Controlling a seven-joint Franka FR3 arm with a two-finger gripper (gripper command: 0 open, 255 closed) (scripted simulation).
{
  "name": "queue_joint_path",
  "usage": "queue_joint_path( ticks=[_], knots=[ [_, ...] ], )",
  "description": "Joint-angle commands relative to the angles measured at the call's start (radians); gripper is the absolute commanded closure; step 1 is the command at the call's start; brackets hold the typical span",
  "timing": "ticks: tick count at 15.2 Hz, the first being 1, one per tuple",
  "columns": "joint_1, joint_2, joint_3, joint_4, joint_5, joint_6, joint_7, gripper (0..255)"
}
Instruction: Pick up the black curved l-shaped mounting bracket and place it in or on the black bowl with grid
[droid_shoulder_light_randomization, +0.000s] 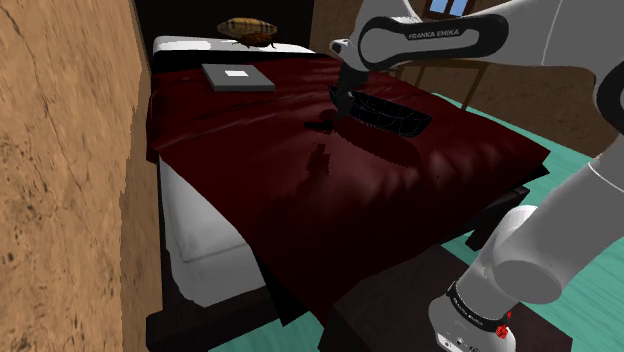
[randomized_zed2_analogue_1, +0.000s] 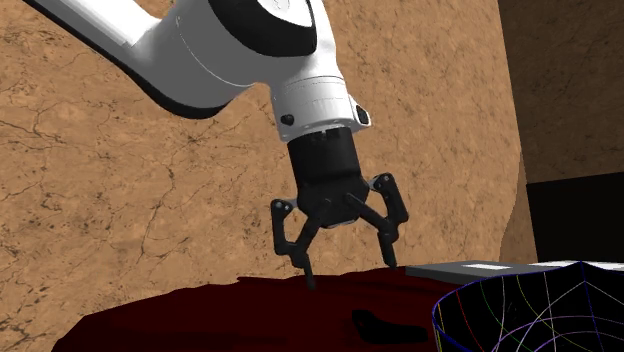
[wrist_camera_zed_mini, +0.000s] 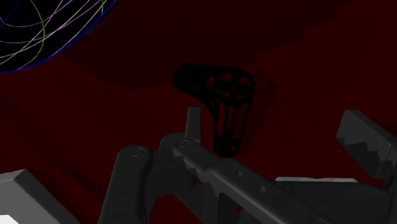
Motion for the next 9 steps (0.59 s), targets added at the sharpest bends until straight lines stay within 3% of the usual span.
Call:
queue_joint_path(
  ticks=[1, 9],
  knots=[
    [0.014, 0.054, -0.002, 0.047, 0.018, 0.029, -0.077, 0],
    [0.015, 0.121, -0.004, 0.031, 0.030, 0.120, -0.110, 0]
  ],
)
